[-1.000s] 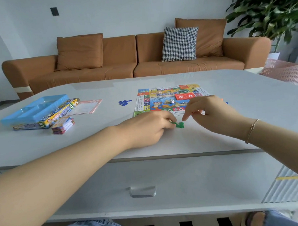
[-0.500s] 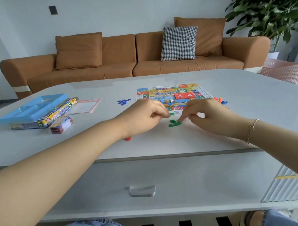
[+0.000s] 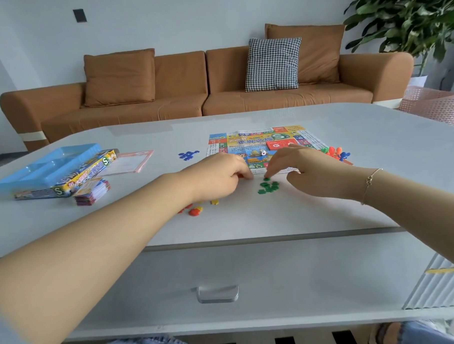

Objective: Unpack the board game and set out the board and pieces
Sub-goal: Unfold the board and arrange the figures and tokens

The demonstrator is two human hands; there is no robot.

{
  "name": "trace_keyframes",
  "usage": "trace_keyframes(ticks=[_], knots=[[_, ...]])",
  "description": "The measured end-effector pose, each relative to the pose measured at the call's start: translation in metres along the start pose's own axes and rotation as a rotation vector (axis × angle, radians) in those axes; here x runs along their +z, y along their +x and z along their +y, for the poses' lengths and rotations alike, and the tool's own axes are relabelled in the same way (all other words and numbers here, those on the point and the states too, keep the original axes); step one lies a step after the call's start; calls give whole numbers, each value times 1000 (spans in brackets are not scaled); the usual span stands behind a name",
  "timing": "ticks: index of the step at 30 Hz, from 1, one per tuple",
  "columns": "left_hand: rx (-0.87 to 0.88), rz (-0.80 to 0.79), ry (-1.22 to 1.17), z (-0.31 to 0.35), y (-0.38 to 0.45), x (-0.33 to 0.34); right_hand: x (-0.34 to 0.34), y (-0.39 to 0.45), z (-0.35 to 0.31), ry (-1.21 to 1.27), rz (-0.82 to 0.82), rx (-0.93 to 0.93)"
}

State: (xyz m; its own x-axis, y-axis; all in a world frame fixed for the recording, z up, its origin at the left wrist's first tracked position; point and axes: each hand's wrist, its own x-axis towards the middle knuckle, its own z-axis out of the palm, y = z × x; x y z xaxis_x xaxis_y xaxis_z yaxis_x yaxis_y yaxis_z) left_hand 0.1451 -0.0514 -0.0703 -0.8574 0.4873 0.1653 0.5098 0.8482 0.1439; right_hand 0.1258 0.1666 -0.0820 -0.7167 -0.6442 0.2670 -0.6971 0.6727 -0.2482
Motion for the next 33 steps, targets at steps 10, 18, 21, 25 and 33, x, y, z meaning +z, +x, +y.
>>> trace_keyframes(ticks=[10, 18, 21, 25, 33], knots=[[-67, 217, -20, -18, -24, -28, -12, -11, -14, 66, 99, -51], [-195, 198, -9, -61, -77, -25, -3, 12, -50, 56, 43, -157], [-139, 164, 3, -59, -78, -19, -2, 17, -59, 33, 32, -148], [-146, 174, 73, -65, -75, -15, 0, 21, -62, 25, 27, -144], [-271, 171, 42, -71, -75, -19, 13, 34, -72, 8, -74, -65]])
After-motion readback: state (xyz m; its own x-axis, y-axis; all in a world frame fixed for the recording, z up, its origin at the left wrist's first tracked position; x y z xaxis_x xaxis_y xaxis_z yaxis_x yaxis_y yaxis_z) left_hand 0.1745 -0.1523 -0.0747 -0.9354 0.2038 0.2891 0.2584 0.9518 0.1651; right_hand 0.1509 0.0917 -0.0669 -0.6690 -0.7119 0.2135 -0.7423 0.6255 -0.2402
